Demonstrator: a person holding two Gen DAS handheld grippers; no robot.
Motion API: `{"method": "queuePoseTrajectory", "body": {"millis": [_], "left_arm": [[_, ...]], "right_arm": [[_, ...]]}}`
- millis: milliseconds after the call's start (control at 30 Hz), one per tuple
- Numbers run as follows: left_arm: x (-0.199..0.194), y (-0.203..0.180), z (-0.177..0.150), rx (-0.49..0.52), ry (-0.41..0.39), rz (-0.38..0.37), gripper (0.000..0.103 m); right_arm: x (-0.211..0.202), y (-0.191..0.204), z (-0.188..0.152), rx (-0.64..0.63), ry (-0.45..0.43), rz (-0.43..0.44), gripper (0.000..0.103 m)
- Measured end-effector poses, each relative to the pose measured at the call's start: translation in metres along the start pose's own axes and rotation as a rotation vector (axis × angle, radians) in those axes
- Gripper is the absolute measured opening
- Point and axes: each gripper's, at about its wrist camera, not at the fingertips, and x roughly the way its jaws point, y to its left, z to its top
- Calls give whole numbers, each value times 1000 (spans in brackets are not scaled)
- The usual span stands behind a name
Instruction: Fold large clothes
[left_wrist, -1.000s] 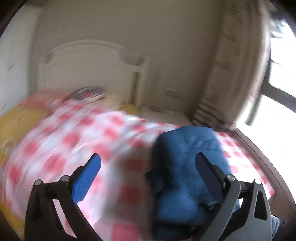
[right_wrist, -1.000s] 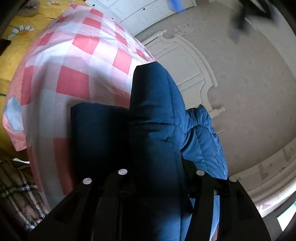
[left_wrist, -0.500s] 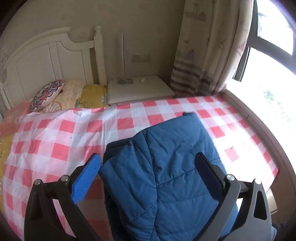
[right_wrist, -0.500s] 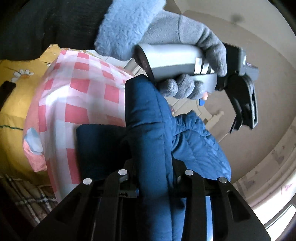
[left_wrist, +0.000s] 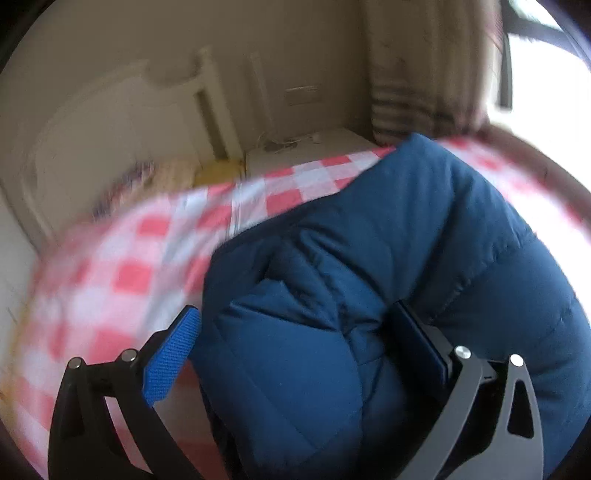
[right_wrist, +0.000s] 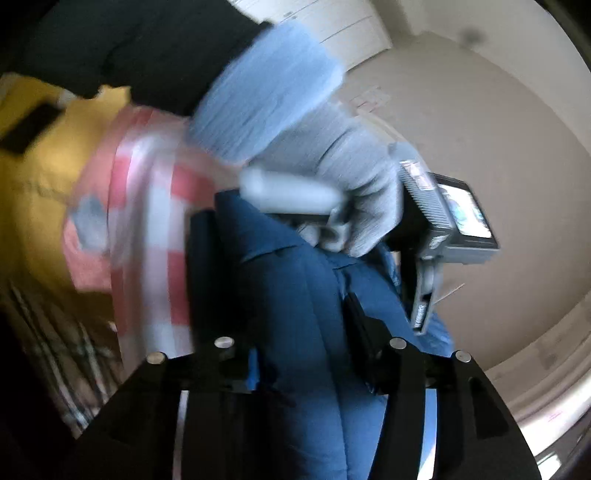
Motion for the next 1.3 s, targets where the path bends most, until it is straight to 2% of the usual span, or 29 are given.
{"method": "queuePoseTrajectory", "body": {"millis": [67, 133, 200, 300, 333, 400, 467, 500, 533, 567, 600, 667, 733, 767, 833, 900, 1000, 1033, 1133, 1167, 1233, 1300], "left_arm": [[2, 17, -7, -82, 1, -13, 101], [6, 32, -13, -157, 11, -25, 101], [8, 38, -16, -186, 16, -32, 101], [8, 37, -17, -176, 12, -17, 101], [7, 37, -17, -170, 9, -7, 101], [5, 35, -17, -167, 4, 1, 101], [3, 34, -17, -166, 2, 4, 101], [3, 35, -17, -165, 2, 6, 101], [3, 34, -17, -161, 2, 9, 101], [2, 33, -17, -157, 2, 13, 101], [0, 32, -17, -150, -3, 17, 101], [-3, 29, -18, -130, -7, 54, 101], [-10, 24, -18, -87, -9, 120, 101], [-14, 21, -17, -62, -14, 158, 101], [-30, 13, -19, 6, -32, 306, 101], [-40, 12, -25, 16, -37, 348, 101], [-41, 21, -39, -52, -22, 338, 101], [-39, 24, -43, -81, -25, 327, 101], [-37, 28, -49, -117, -37, 309, 101], [-37, 30, -50, -128, -38, 301, 101], [-37, 33, -53, -143, -46, 294, 101], [-37, 34, -55, -156, -55, 290, 101]], "right_arm": [[-6, -5, 3, 37, 6, 44, 50], [-15, -22, 3, 148, 4, 125, 50], [-24, -41, -2, 274, -11, 214, 50], [-46, -76, -8, 481, -114, 362, 50], [-53, -89, -8, 538, -157, 386, 51], [-62, -112, -7, 623, -192, 349, 54], [-58, -129, -6, 688, -177, 289, 56], [-48, -131, -6, 707, -132, 252, 56], [-34, -127, -6, 708, -66, 252, 56], [-20, -119, -12, 703, 12, 281, 56], [6, -103, -15, 683, 141, 348, 58], [17, -79, -16, 625, 164, 286, 59], [18, -81, -13, 643, 192, 303, 59], [17, -82, -11, 635, 197, 306, 59], [15, -81, -11, 628, 189, 301, 59], [15, -81, -12, 641, 181, 306, 59], [20, -81, -10, 639, 175, 326, 60], [29, -80, -21, 636, 170, 337, 60], [22, -103, -28, 629, 120, 429, 57], [21, -110, -31, 639, 101, 428, 57], [19, -138, -39, 676, 71, 347, 56], [24, -182, -56, 772, 28, 262, 53]]}}
